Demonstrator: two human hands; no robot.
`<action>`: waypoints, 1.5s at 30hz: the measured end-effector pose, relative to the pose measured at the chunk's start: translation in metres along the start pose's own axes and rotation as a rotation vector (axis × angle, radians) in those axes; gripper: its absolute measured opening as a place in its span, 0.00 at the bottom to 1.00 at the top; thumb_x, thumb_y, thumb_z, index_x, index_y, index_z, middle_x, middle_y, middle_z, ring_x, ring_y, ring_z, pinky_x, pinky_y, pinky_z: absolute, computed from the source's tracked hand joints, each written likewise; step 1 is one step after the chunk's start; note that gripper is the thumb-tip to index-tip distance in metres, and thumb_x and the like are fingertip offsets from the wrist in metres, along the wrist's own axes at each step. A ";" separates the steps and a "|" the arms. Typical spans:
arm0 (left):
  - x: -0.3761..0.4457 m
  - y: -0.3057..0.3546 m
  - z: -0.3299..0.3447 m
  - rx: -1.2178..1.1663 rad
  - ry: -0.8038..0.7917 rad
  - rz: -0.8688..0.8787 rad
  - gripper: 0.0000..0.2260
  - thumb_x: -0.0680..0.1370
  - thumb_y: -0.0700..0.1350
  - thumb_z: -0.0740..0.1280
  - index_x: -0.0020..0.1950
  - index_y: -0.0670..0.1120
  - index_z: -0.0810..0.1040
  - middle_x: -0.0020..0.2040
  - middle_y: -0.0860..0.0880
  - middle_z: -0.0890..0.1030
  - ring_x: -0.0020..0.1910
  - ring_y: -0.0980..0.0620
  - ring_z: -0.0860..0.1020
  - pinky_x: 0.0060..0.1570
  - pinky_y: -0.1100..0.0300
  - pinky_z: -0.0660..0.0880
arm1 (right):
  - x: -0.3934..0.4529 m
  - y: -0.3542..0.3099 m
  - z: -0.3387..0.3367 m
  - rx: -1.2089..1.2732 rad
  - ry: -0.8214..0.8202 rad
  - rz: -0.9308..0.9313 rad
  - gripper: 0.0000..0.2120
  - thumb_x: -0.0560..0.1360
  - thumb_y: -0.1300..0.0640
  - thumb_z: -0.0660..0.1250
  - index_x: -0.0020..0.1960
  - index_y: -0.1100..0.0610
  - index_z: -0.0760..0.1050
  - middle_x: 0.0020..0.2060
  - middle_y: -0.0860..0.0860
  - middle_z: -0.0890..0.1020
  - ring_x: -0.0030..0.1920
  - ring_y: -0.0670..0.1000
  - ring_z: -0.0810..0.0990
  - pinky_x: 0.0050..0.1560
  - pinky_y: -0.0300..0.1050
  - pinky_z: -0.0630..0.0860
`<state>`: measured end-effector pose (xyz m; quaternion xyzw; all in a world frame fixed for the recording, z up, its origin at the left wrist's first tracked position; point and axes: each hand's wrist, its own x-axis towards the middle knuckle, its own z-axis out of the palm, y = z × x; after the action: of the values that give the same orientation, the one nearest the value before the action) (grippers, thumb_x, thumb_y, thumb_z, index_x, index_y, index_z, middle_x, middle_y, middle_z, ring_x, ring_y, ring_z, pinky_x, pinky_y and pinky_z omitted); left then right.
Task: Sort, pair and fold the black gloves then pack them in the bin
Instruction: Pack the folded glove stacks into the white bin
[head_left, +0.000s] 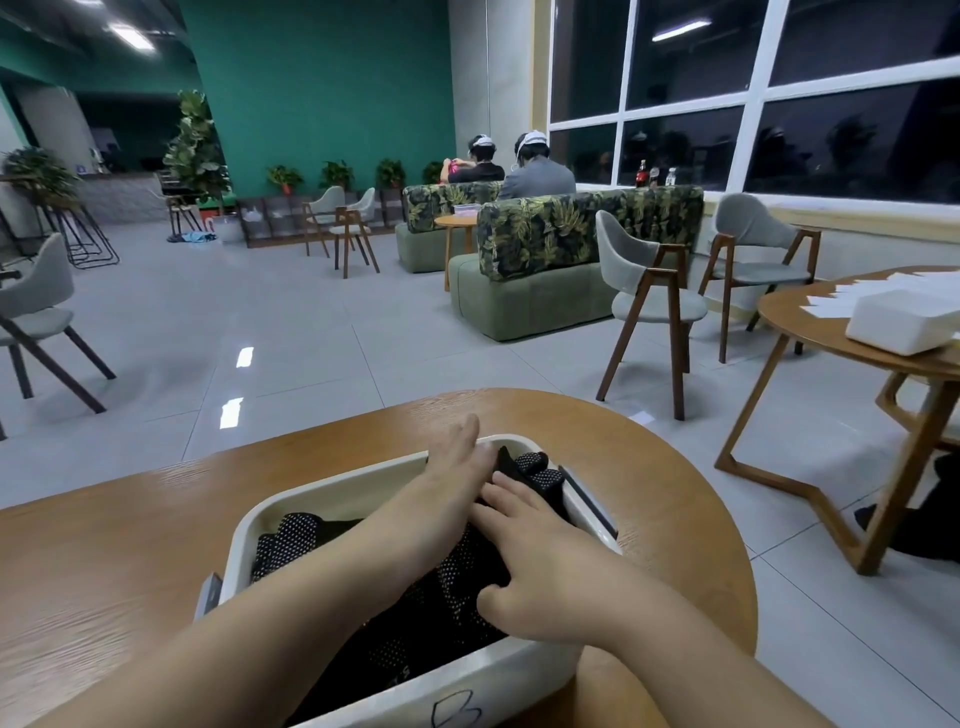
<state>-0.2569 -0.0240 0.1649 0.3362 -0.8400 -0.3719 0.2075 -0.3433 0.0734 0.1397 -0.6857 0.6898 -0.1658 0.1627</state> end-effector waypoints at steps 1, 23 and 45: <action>-0.004 -0.001 0.001 -0.022 0.008 0.056 0.13 0.84 0.44 0.50 0.65 0.52 0.68 0.66 0.68 0.41 0.69 0.64 0.39 0.64 0.66 0.51 | 0.001 0.001 -0.003 0.073 0.012 -0.032 0.34 0.71 0.54 0.60 0.76 0.48 0.56 0.76 0.40 0.51 0.75 0.41 0.42 0.75 0.44 0.51; -0.015 -0.024 0.010 0.865 -0.476 -0.003 0.26 0.83 0.52 0.46 0.77 0.47 0.38 0.77 0.49 0.37 0.75 0.51 0.35 0.74 0.56 0.39 | 0.025 0.011 0.004 0.099 -0.239 0.373 0.45 0.65 0.43 0.72 0.73 0.55 0.53 0.63 0.53 0.69 0.63 0.54 0.70 0.62 0.51 0.72; -0.042 -0.044 -0.010 0.753 -0.277 0.231 0.32 0.78 0.64 0.39 0.76 0.49 0.36 0.76 0.54 0.36 0.71 0.61 0.32 0.69 0.67 0.34 | 0.002 -0.007 0.003 -0.134 0.000 0.108 0.40 0.77 0.42 0.59 0.77 0.53 0.38 0.76 0.45 0.38 0.75 0.43 0.35 0.71 0.38 0.38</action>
<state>-0.2036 -0.0206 0.1337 0.2391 -0.9694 -0.0548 -0.0047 -0.3359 0.0717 0.1397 -0.6570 0.7352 -0.1102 0.1251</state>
